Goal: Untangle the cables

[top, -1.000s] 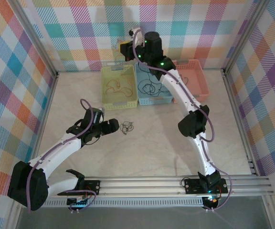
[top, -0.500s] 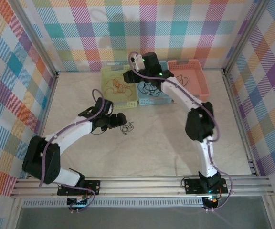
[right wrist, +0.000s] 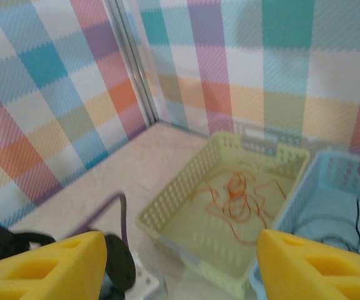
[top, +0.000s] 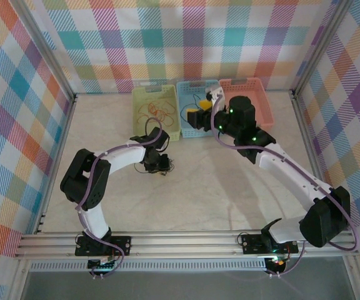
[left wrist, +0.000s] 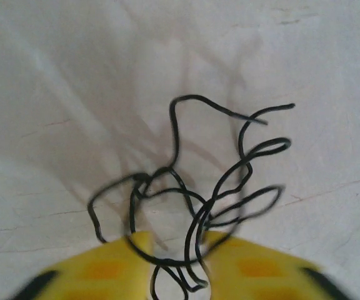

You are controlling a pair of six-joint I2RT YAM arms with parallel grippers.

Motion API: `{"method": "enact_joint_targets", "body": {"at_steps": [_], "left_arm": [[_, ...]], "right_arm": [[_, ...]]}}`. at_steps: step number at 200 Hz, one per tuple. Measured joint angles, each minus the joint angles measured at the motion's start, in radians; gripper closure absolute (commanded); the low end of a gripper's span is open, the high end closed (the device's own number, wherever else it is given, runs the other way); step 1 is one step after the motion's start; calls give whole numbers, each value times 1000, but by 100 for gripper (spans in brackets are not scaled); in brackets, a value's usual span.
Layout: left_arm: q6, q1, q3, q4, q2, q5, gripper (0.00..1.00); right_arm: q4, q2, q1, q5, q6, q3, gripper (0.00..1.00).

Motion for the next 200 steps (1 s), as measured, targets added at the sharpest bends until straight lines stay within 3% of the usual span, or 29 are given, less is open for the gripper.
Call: {"method": "enact_joint_targets", "body": {"at_steps": [41,88,119,200], "left_arm": [[-5,-5,-10,-6,-36,-10,100],[54,-5,-22,13,-329,72,100],[106,-5,32,18,-457,171,100],[74,-5,81,23,-530,312,100]], "right_arm": [[-23,-74,0,34,-1,-153,34],[-29,-182,0,34,13,-256,35],[-9,-210,-1,-88,29,-334,29],[185,-175,-1,-368,30,-483,25]]}}
